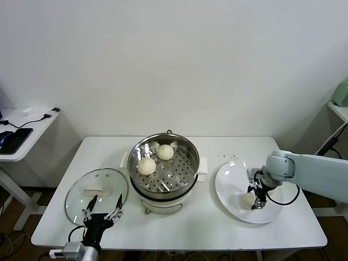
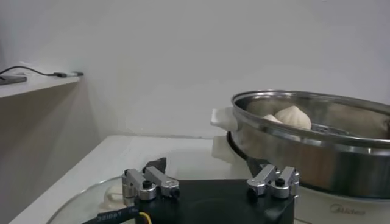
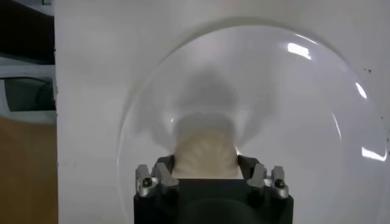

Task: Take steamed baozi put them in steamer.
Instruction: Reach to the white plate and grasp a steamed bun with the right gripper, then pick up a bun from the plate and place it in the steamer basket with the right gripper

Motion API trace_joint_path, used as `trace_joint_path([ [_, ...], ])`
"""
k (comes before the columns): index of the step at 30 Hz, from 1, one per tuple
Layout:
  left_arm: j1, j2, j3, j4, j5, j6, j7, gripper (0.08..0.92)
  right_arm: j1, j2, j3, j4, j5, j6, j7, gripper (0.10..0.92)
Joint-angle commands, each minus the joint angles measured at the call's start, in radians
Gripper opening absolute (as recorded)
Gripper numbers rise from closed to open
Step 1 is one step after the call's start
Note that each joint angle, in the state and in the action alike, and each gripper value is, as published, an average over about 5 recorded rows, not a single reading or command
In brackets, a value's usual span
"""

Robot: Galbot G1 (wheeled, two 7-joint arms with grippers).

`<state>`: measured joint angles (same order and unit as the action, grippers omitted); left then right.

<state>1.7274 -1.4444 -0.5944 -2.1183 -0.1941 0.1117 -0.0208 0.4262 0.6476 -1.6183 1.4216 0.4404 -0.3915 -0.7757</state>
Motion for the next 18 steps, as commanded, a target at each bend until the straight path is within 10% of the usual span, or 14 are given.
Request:
trace_joint_path([
  [1, 0.004, 0.001, -0.001, -0.004, 0.0, 0.0, 0.0, 0.823, 0.07, -0.002, -0.047, 0.025, 0.004, 0.002, -0.027, 0.65],
  [18, 0.009, 0.005, 0.001, -0.033, 0.004, 0.007, 0.0, 0.823, 0.761, 0.339, -0.191, 0.115, 0.151, 0.295, -0.251, 0.636],
])
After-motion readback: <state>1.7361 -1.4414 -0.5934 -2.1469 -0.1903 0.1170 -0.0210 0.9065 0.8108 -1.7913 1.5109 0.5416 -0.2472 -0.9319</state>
